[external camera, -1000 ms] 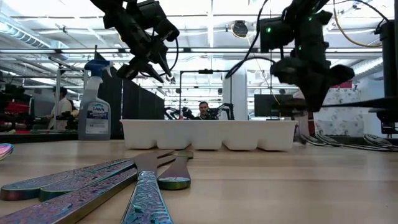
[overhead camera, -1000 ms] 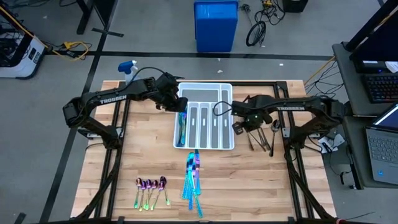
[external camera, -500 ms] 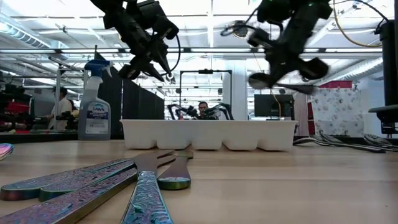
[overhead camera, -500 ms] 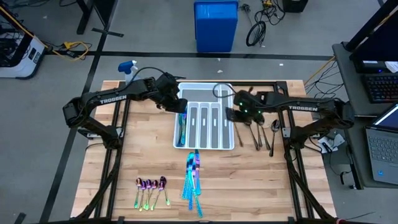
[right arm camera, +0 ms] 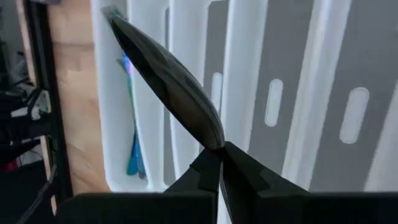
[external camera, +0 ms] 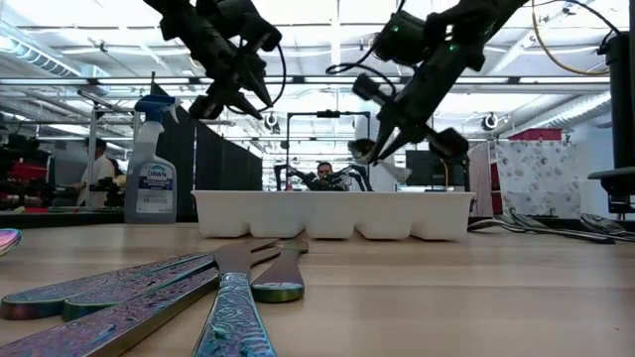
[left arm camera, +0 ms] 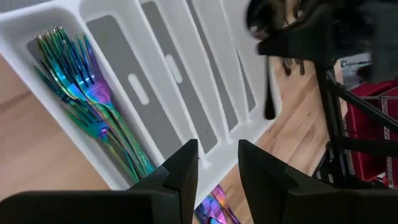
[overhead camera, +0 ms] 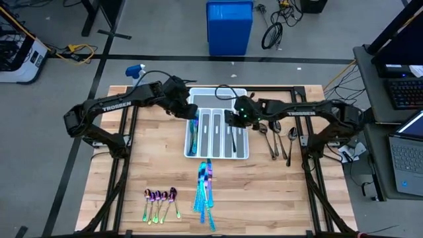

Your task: Sort silverware

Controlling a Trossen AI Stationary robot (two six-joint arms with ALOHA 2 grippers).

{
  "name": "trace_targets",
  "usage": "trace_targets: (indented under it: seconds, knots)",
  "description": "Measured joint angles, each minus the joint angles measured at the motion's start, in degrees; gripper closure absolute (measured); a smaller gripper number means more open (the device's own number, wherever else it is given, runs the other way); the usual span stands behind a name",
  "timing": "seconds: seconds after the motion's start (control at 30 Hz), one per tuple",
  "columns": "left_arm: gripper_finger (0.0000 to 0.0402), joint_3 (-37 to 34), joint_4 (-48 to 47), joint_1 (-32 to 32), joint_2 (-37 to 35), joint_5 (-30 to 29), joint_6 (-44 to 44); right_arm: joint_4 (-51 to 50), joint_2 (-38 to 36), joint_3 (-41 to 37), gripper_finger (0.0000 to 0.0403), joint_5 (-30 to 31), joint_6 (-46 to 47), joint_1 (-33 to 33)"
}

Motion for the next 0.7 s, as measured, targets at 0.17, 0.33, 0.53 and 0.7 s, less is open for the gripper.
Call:
trace_targets:
  seconds: [0.17,0.33,0.53,0.7]
  knots:
    - [0.0303,-0.04,-0.34,0.07,-0.99,0.09,0.44,1.88,3.39,0.00,0.0403,0.03,1.97,0.01]
    - [0.0303,-0.02,-0.67,0.10,-1.52,0.19,1.15,3.62,5.79,0.00,0.0403,0.01,3.61,0.31]
    - [0.0303,0.01,-0.88,0.33,-2.39,0.20,1.49,6.40,6.23,-0.02,0.0403,0.13,4.57,0.33]
    - [0.0303,0.02,-0.77,0.33,-2.49,0.21,1.55,6.38,6.23,-0.02,0.0403,0.48,4.57,0.15]
